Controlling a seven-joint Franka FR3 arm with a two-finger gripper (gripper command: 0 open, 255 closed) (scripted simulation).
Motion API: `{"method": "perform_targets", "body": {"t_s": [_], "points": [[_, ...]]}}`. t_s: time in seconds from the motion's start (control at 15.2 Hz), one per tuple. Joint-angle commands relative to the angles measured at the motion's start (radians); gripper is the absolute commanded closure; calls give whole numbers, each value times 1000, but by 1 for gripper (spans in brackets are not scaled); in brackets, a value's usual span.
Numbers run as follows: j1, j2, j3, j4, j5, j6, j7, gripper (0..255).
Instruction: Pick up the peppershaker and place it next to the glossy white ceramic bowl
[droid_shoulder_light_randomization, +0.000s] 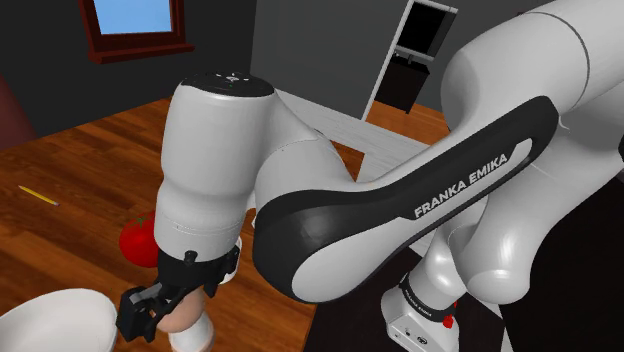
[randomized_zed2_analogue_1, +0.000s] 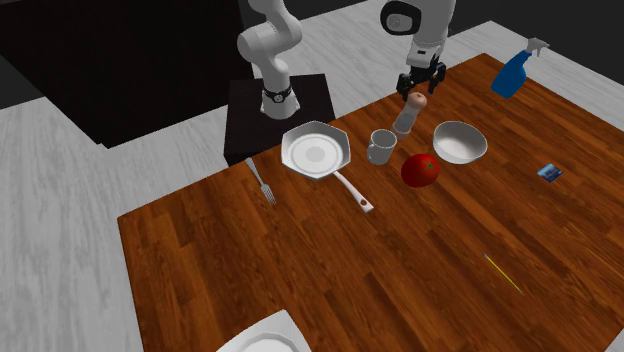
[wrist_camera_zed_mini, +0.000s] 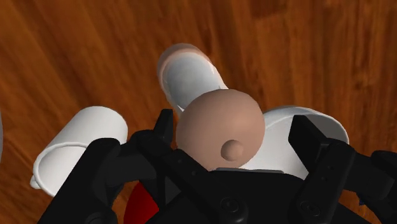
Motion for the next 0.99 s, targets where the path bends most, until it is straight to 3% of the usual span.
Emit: {"method": "perform_targets", "body": {"t_s": [0.0, 0.13, 0.4, 0.92], "points": [[0, 0, 0, 0, 0, 0, 0, 0], [0, 0, 0, 0, 0, 0, 0, 0], [-5, -83, -16, 49, 39, -127, -29, 0], [-5, -83, -17, 49, 39, -127, -29, 0]]}}
